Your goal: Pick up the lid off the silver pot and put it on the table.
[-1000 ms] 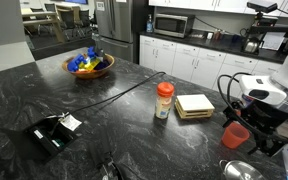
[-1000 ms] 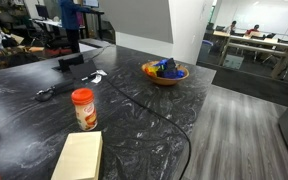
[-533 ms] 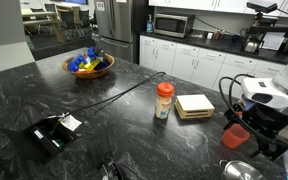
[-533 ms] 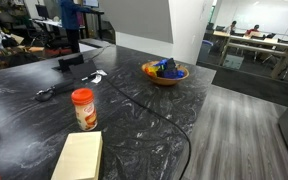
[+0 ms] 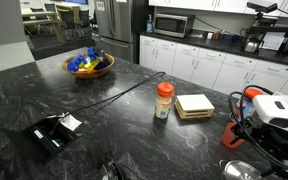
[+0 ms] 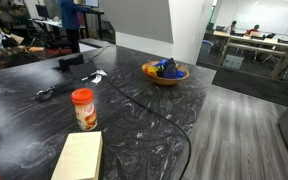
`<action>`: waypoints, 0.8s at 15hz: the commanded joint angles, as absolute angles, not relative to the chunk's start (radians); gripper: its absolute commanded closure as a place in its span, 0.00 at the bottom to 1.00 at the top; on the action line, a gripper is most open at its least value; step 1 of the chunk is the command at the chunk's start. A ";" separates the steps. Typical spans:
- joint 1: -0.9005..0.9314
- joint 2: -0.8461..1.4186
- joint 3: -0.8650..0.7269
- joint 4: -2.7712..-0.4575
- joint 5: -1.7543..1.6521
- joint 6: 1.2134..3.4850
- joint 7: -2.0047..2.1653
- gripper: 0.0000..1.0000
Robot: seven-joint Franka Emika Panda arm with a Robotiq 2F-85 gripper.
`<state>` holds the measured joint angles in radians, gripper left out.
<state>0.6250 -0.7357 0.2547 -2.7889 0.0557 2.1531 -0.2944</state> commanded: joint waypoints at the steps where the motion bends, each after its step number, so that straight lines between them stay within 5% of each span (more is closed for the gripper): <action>1: 0.636 -0.695 0.271 -2.786 0.065 2.199 -0.261 0.00; 12: 0.718 -0.629 0.237 -2.787 0.192 2.190 -0.271 0.00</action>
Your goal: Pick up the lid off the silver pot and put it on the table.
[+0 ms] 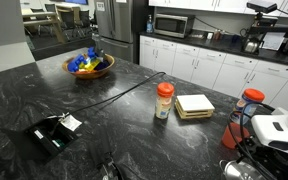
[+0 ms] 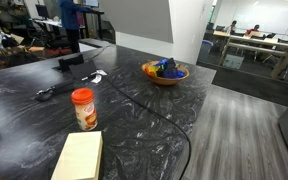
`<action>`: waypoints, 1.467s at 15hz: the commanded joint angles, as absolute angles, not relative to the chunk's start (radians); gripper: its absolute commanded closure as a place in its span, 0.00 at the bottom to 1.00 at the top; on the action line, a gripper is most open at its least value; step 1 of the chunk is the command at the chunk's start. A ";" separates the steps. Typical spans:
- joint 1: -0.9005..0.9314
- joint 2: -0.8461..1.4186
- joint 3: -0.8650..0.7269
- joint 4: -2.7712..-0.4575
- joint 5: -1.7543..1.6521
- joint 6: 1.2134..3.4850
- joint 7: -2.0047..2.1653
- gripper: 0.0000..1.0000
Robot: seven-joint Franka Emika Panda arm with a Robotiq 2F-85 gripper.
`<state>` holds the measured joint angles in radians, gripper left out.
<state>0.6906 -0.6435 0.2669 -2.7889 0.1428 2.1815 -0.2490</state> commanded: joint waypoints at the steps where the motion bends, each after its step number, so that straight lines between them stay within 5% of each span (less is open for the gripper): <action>1: 0.701 -0.643 0.259 -2.787 0.158 2.179 -0.248 0.00; 22: 0.686 -0.567 0.273 -2.787 0.162 2.238 -0.159 0.00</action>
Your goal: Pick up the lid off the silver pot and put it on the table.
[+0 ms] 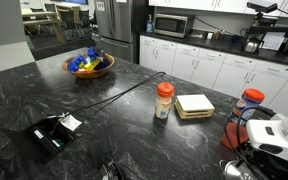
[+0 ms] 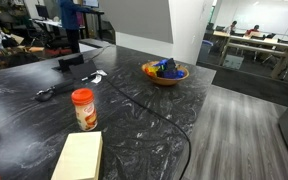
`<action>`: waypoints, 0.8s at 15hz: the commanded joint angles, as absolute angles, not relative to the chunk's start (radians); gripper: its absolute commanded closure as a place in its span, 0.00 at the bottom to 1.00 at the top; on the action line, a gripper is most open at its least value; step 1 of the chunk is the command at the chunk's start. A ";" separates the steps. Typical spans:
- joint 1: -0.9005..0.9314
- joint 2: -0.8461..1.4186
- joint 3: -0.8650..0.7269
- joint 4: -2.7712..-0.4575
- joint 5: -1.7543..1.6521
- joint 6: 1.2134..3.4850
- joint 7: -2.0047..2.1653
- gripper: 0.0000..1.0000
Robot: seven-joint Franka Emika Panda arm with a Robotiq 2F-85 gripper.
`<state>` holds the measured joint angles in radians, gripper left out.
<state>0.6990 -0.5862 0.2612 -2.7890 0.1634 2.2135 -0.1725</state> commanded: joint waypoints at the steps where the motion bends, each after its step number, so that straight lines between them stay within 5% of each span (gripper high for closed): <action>1: 0.687 -0.564 0.271 -2.788 0.165 2.238 -0.160 0.00; 12: 0.683 -0.523 0.288 -2.788 0.163 2.257 -0.114 0.00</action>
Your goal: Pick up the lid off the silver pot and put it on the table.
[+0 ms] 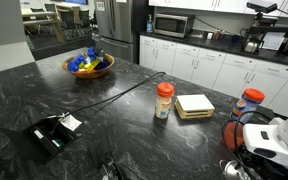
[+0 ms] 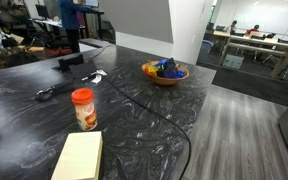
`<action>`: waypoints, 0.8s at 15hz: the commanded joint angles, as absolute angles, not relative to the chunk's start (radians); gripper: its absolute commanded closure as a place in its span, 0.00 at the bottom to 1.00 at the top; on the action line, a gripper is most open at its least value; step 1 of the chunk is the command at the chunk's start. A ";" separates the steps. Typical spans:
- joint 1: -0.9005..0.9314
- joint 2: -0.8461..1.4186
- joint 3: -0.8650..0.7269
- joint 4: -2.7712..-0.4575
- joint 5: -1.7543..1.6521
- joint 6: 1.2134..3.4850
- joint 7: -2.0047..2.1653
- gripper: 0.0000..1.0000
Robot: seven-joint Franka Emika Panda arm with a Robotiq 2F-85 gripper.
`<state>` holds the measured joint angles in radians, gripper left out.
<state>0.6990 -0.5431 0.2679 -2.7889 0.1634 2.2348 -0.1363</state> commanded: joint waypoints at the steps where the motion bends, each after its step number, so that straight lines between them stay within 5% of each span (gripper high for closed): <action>1: 0.683 -0.518 0.289 -2.788 0.164 2.257 -0.109 0.00; 2: 0.682 -0.514 0.291 -2.788 0.163 2.258 -0.103 0.00; 4: 0.678 -0.509 0.295 -2.788 0.158 2.263 -0.090 0.26; 12: 0.672 -0.534 0.295 -2.804 0.157 2.281 -0.065 0.81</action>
